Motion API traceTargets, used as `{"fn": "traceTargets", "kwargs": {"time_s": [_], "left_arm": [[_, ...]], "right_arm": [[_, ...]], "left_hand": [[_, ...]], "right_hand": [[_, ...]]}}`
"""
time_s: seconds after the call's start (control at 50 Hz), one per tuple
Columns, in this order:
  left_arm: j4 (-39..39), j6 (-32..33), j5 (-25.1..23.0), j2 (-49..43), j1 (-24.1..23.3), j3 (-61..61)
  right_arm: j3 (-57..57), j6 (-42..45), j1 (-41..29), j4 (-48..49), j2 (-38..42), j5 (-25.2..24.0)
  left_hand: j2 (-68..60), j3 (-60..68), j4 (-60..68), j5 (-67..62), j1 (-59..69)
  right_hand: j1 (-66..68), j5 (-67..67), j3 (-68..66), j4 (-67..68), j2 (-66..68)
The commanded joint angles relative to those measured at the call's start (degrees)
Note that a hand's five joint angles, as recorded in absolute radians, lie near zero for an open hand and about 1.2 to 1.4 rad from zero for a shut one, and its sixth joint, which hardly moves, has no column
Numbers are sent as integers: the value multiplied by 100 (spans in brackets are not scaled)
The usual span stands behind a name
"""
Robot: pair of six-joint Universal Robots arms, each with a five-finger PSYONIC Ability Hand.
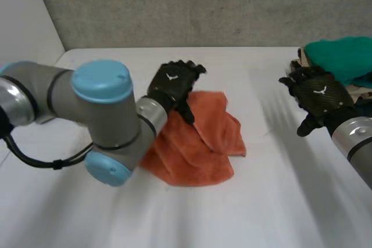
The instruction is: Fold the laundry.
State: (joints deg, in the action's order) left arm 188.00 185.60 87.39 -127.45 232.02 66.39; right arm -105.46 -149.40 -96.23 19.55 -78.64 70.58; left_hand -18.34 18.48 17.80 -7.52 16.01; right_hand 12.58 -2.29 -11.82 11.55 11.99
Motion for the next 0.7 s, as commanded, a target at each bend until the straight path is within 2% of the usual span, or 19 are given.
{"fn": "traceTargets", "kwargs": {"time_s": [0.02, 0.1, 0.22, 0.28, 0.34, 0.4, 0.42, 0.48, 0.5, 0.6, 0.7], "left_arm": [[-26, 11, 138, 580, 185, 128], [-88, 20, 349, 1090, 519, 567], [-167, 90, 384, 1749, 722, 1770], [-141, 493, 367, 1908, 1011, 2359], [-36, 1124, 349, 1900, 1362, 2737], [96, 1635, 270, 1856, 1618, 2905], [184, 1968, 148, 1812, 1775, 2941], [333, 2418, -116, 1610, 2039, 2959], [377, 2654, -369, 1427, 2188, 2906], [422, 3131, -1091, 916, 2383, 2617], [387, 3289, -1382, 310, 2392, 2063]], "right_arm": [[122, -125, 43, -320, -20, -53], [280, 7, 16, -689, -20, -281], [640, 727, -115, -1365, -37, -1116], [877, 1052, -317, -1603, 42, -1468], [1070, 1307, -693, -1683, 199, -1591], [1229, 1501, -1072, -1665, 498, -1574], [1360, 1649, -1335, -1656, 716, -1565], [1598, 1844, -1644, -1639, 1016, -1495], [1781, 1940, -1784, -1639, 1191, -1417], [2292, 2178, -2075, -1534, 1807, -1152], [2697, 2354, -2313, -1103, 2370, -1012]], "left_hand": [[493, -507, -439, 411, -260], [443, -457, -388, 360, -210], [426, -440, -371, 343, -193], [426, -440, -371, 343, -193], [443, -457, -388, 360, -210], [409, -423, -355, 327, -176], [409, -423, -355, 327, -176], [409, -423, -355, 327, -176], [409, -423, -355, 327, -176], [392, -406, -338, 310, -159], [208, -222, -154, 126, 25]], "right_hand": [[-258, 229, 182, -155, -199], [-258, 229, 182, -155, -199], [-258, 229, 182, -155, -199], [-258, 229, 182, -155, -199], [-258, 229, 182, -155, -199], [-233, 204, 157, -130, -175], [-149, 120, 73, -47, -91], [-14, -14, -62, 88, 44], [53, -82, -129, 156, 111], [87, -116, -163, 190, 145], [138, -166, -214, 240, 196]]}}
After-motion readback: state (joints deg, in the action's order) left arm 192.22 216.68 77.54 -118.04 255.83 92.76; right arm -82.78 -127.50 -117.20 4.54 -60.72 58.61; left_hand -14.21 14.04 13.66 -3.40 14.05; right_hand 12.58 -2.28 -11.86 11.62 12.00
